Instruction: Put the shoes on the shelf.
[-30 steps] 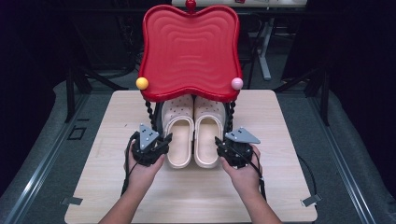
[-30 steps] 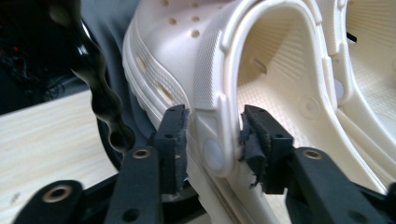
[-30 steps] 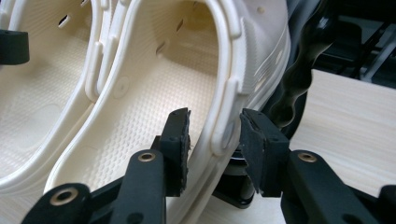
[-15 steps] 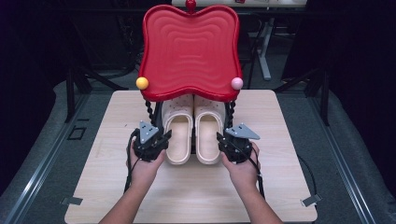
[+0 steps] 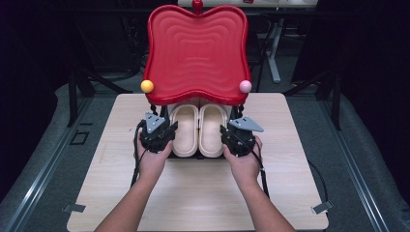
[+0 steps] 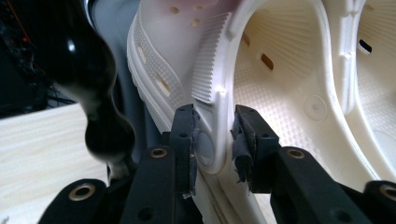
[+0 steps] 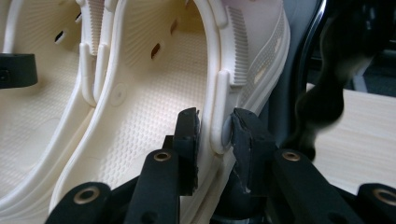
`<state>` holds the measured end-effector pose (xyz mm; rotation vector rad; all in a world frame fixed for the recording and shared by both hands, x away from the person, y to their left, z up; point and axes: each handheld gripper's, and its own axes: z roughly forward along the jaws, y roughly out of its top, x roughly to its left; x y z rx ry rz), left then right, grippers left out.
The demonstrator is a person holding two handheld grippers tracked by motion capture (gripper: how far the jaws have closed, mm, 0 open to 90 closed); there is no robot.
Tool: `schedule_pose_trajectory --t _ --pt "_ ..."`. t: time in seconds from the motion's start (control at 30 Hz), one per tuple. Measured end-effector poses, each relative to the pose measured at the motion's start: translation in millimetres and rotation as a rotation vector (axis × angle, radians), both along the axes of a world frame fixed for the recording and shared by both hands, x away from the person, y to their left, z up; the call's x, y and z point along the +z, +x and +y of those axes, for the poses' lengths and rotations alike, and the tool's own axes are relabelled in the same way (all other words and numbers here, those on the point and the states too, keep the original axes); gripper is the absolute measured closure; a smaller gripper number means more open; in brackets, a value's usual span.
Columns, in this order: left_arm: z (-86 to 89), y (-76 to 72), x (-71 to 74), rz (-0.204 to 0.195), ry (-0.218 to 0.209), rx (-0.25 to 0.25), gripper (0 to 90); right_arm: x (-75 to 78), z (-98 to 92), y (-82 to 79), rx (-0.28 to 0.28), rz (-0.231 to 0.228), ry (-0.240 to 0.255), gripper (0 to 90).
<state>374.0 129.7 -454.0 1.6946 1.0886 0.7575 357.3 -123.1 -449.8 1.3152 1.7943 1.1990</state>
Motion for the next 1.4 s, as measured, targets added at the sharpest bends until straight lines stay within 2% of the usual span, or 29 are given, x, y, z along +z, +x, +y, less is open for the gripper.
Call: schedule_pose_trajectory --t 0.2,0.3,0.5,0.7,0.83,1.07,1.17,1.4 --pt "-0.4 1.9 0.1 -0.005 0.004 0.008 68.5 -0.7 1.1 3.5 -0.008 -0.021 0.001 69.7" --pt "-1.7 1.9 -2.4 -0.009 0.006 0.000 62.6 -1.4 1.4 2.4 -0.005 -0.029 -0.005 68.1" --pt "0.2 0.9 -3.3 0.011 -0.003 -0.011 55.3 -1.0 -0.6 1.4 0.015 -0.015 -0.007 63.5" --pt "1.3 -1.6 -2.1 0.010 -0.012 -0.022 49.3 -0.2 -1.4 -0.2 0.022 -0.009 -0.008 59.8" --pt "2.5 -2.0 -2.7 0.024 0.002 -0.030 48.6 0.3 -1.6 -1.5 0.030 -0.007 -0.013 59.2" --pt "3.6 -4.2 -4.5 0.023 0.008 -0.034 48.3 -1.8 -0.3 -2.1 0.028 -0.004 -0.022 58.2" --pt "3.4 -4.6 -5.3 0.020 0.010 -0.034 48.3 -2.5 -2.3 -2.2 0.031 -0.003 -0.006 58.7" --pt "3.2 -5.9 -5.2 0.028 0.002 -0.035 47.8 -2.4 -2.3 -2.7 0.035 -0.007 -0.013 59.0"
